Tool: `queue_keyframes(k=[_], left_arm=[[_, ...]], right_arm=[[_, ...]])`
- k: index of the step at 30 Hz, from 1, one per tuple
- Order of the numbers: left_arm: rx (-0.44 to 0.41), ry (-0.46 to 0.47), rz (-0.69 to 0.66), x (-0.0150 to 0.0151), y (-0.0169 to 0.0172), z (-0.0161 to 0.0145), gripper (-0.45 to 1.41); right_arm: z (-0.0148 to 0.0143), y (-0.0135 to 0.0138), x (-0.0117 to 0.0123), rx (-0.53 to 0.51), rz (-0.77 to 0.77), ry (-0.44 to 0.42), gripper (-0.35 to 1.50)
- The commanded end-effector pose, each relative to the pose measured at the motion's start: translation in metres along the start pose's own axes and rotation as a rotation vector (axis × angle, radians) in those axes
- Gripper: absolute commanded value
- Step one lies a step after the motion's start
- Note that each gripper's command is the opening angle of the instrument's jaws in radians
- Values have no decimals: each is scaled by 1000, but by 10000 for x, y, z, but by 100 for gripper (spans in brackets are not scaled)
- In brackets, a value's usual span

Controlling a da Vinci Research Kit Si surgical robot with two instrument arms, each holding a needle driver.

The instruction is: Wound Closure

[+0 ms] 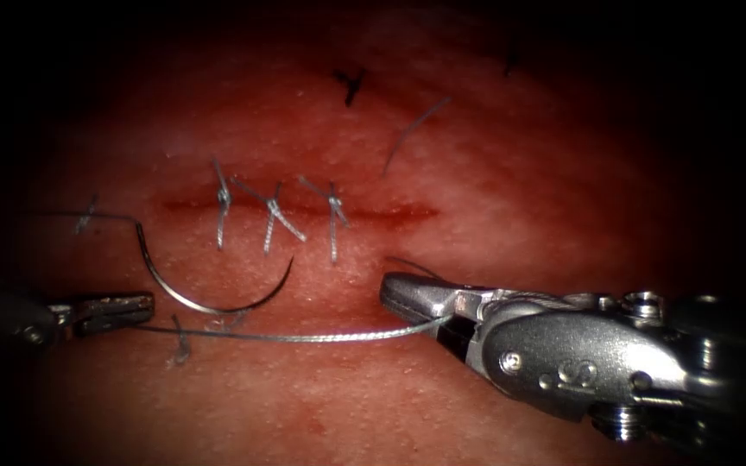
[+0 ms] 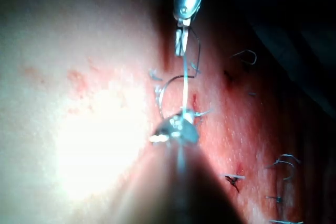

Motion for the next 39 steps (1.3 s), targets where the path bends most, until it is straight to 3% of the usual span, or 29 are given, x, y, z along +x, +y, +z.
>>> queue_keyframes(k=[1,4,5,6,7,9,11,15,19,20,21,22,23,24,29,35,39], left_arm=[[-9,18,15,3,-2,8,-45],[-21,27,27,7,-7,0,-45],[-5,40,30,9,-10,-5,-45],[19,62,37,14,-17,-15,-45],[19,62,37,14,-17,-15,-45],[45,78,38,20,-24,-25,-45],[79,89,63,30,-34,-35,-45],[93,90,78,41,-40,-30,-45],[103,85,102,45,-41,-19,-45],[106,82,107,47,-42,-14,-45],[108,80,105,48,-43,-11,-45],[111,76,104,49,-44,-7,-45],[118,79,107,50,-45,-2,-45],[124,80,110,50,-46,1,-45],[136,77,119,46,-52,15,-45],[140,75,119,38,-59,28,-45],[150,92,112,39,-65,38,-45]], right_arm=[[8,1,2,-3,-10,5,-35],[3,-1,1,5,28,19,-35],[-1,-1,-1,13,67,28,9],[-9,-1,-6,24,129,34,83],[-9,-1,-6,24,129,34,83],[-20,-2,-13,51,206,70,116],[-44,-5,-27,85,270,108,133],[-72,-3,-49,114,318,125,145],[-84,2,-61,125,328,133,143],[-85,6,-64,128,329,134,135],[-87,12,-69,133,332,136,98],[-87,17,-72,136,334,137,47],[-86,25,-76,140,339,136,-18],[-84,33,-80,130,347,136,-35],[-54,74,-86,77,353,141,-35],[19,111,-76,98,325,210,-35],[57,96,-71,139,299,221,-35]])
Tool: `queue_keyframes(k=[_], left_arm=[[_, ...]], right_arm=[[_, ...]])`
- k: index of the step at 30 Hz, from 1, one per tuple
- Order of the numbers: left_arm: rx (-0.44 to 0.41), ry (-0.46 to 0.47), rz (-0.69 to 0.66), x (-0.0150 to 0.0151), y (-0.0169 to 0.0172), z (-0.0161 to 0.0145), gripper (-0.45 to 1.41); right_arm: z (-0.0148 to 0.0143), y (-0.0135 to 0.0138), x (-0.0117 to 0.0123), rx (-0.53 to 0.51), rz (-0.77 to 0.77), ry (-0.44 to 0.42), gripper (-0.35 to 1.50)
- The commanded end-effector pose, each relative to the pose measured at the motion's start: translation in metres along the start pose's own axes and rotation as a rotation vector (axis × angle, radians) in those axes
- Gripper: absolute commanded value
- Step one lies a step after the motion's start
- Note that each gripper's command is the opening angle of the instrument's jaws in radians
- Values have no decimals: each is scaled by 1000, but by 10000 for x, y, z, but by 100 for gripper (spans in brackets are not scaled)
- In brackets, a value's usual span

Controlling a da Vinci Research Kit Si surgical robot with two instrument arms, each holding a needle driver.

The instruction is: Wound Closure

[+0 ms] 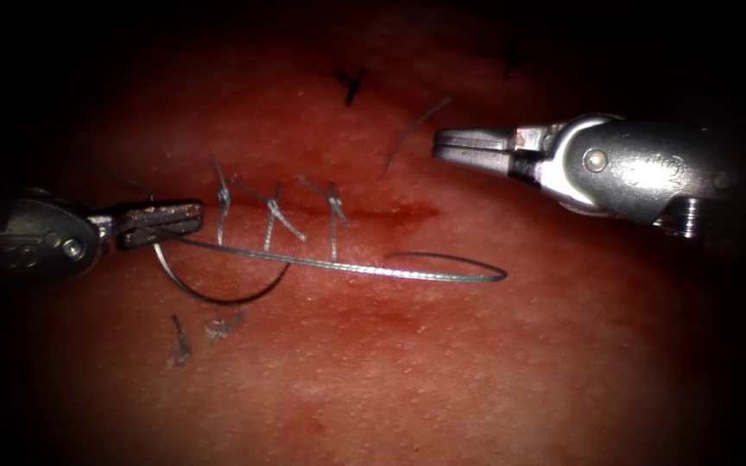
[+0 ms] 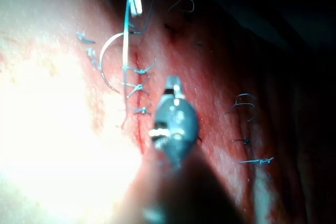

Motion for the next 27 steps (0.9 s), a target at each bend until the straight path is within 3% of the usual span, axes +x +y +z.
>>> queue_keyframes(k=[1,4,7,13,20,27], left_arm=[[2,6,-2,2,-2,9,-45],[72,55,-53,6,-10,37,-45],[121,68,-70,5,-14,58,-45],[159,95,-103,5,-11,86,-45],[191,104,-134,6,-2,114,-45],[220,103,-150,0,27,140,-45]], right_arm=[[17,1,1,4,-7,4,-35],[42,-26,-9,30,-41,5,-35],[47,-32,-11,36,-52,16,-35],[48,-35,-11,43,-27,67,-35],[44,-30,-6,31,20,186,-35],[48,-29,-6,-52,74,295,-35]])
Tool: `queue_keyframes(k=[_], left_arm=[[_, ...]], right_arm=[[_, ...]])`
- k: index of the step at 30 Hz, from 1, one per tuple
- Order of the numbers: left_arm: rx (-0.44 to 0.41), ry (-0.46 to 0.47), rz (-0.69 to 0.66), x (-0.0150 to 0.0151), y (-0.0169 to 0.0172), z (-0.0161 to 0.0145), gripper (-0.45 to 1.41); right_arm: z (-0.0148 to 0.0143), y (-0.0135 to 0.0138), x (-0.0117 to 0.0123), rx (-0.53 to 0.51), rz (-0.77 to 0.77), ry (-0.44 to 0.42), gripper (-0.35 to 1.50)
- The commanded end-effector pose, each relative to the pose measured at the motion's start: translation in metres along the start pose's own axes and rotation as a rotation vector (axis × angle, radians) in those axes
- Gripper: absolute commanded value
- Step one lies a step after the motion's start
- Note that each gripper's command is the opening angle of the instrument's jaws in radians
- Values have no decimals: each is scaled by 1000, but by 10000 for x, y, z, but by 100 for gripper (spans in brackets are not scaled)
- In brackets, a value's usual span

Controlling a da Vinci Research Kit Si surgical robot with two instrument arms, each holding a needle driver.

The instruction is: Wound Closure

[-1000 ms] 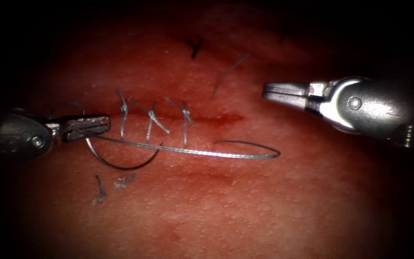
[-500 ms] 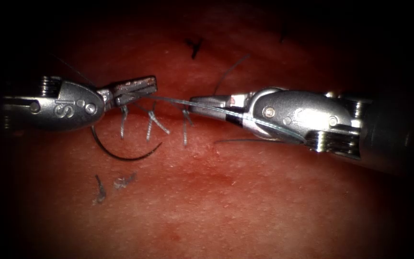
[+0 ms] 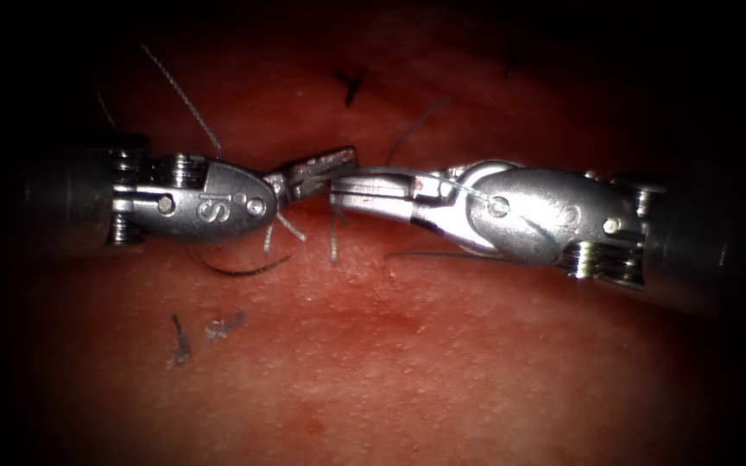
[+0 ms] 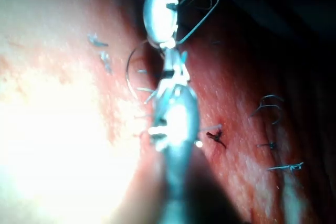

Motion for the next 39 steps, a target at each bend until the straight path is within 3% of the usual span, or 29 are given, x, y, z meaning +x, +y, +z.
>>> queue_keyframes(k=[1,4,5,7,9,10,12,16,19,21,27,33,36,39], left_arm=[[5,4,2,1,0,9,-45],[0,-2,11,3,12,5,-45],[0,-2,12,5,15,2,-45],[-10,-10,13,8,17,-3,-45],[-8,-14,13,11,19,-7,-45],[-7,-16,7,13,21,-8,-45],[-5,-34,32,22,27,-15,-45],[6,-80,88,35,26,-30,-45],[24,-104,101,40,20,-43,-45],[49,-140,114,42,2,-59,-45],[81,-141,144,47,-36,-74,-45],[69,-114,176,58,-45,-55,-45],[22,-118,210,62,-47,-22,-45],[-1,-135,229,62,-48,-8,-45]], right_arm=[[9,4,-1,-8,-2,6,-35],[12,5,-2,-106,11,-8,-35],[12,6,-2,-130,26,-14,-21],[14,6,-3,-169,47,-23,22],[16,7,-4,-211,51,-61,41],[17,7,-4,-227,52,-80,59],[22,8,-6,-252,51,-121,81],[29,11,-10,-255,49,-191,101],[31,9,-13,-241,45,-246,103],[30,4,-19,-178,38,-342,98],[31,-5,-42,-109,21,-444,98],[36,-11,-60,-16,47,-387,101],[40,-18,-69,66,54,-386,96],[41,-21,-71,91,64,-366,96]])
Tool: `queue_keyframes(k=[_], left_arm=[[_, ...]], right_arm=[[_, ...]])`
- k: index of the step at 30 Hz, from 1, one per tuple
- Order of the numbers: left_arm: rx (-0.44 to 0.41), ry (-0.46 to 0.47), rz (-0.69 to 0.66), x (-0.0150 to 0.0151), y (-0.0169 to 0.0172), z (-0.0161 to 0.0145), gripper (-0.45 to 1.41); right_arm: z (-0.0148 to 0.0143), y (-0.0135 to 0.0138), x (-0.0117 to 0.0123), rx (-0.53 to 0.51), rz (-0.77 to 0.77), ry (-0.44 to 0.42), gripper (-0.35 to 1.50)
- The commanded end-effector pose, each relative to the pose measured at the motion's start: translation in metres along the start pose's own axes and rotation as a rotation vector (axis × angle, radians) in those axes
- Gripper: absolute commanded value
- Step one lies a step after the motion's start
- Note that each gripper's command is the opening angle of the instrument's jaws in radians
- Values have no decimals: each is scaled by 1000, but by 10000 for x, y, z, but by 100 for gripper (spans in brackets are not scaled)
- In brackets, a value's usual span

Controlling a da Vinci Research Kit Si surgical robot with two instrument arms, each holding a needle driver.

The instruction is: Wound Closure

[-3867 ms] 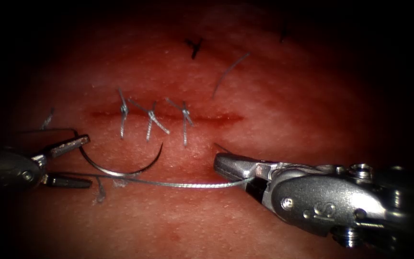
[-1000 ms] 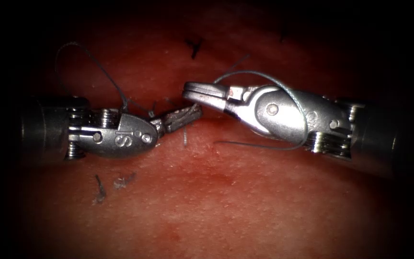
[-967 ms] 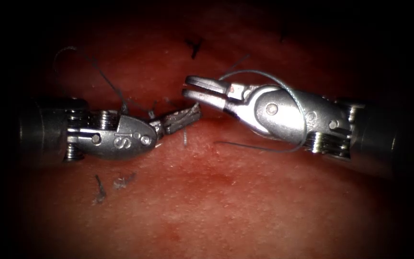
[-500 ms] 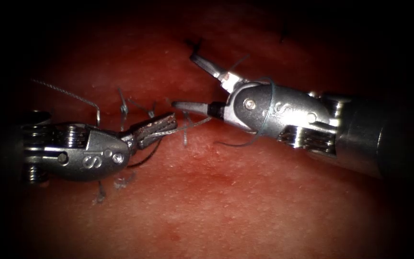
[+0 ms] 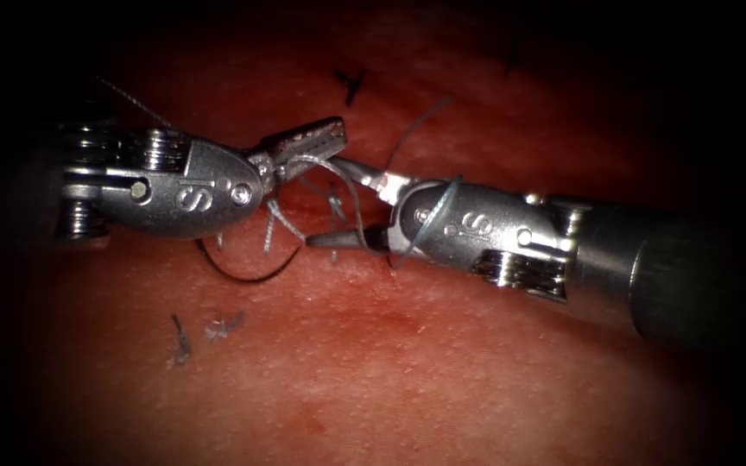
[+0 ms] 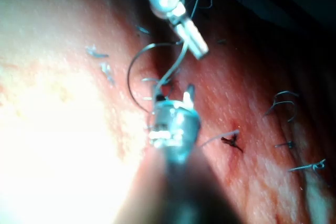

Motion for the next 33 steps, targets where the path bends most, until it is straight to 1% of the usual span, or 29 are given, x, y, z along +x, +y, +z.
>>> queue_keyframes(k=[1,2,3,5,7,8,9,10,11,12,13,14,15,16,17,18,19,20,24,25,27,28,29,30,32,33], left_arm=[[-17,-6,17,1,-3,20,-45],[-17,-6,17,1,-3,20,-45],[-42,-16,34,-4,-5,31,-45],[-77,-22,48,-10,-6,41,-45],[-112,-27,56,-16,-6,48,-45],[-160,-33,76,-24,-4,53,-45],[-160,-33,76,-24,-4,53,-45],[-199,-29,86,-29,1,57,-45],[-221,-23,92,-31,5,59,-45],[-246,-9,100,-35,11,62,-45],[-267,2,84,-40,20,66,-45],[-267,1,82,-42,23,67,-45],[-267,1,82,-42,23,67,-45],[-267,1,75,-44,27,70,-45],[-268,4,66,-47,30,72,-45],[-265,9,54,-53,35,77,-45],[-263,9,41,-59,37,80,-45],[-263,9,41,-59,37,80,-45],[-264,15,22,-72,39,80,-45],[-264,17,15,-75,42,76,-45],[-266,16,9,-76,48,71,-45],[-266,16,9,-76,48,71,-45],[-261,17,14,-75,55,66,-45],[-253,17,9,-73,60,64,-45],[-244,17,13,-68,70,59,-45],[-236,18,15,-63,77,55,-45]], right_arm=[[10,1,0,23,-8,30,93],[10,1,0,23,-8,30,93],[9,-2,1,40,-6,46,93],[8,-5,2,66,-9,72,89],[6,-7,3,103,-16,108,79],[5,-7,5,132,-30,137,68],[5,-7,5,132,-30,137,68],[5,-7,6,148,-30,172,57],[5,-7,6,150,-29,194,57],[6,-7,7,157,-16,245,57],[6,-6,8,166,18,296,52],[6,-6,8,165,22,317,52],[6,-6,8,165,22,317,52],[6,-7,9,170,31,334,52],[6,-7,10,177,40,353,49],[3,-7,12,187,54,388,41],[-2,-5,14,193,66,438,26],[-2,-5,14,193,66,438,26],[-18,2,15,139,98,519,26],[-27,7,14,108,115,549,26],[-34,10,14,86,128,581,26],[-34,10,14,86,128,581,26],[-39,14,13,48,146,614,26],[-39,15,13,35,152,625,26],[-38,18,14,1,166,638,34],[-36,19,15,-19,173,653,49]])
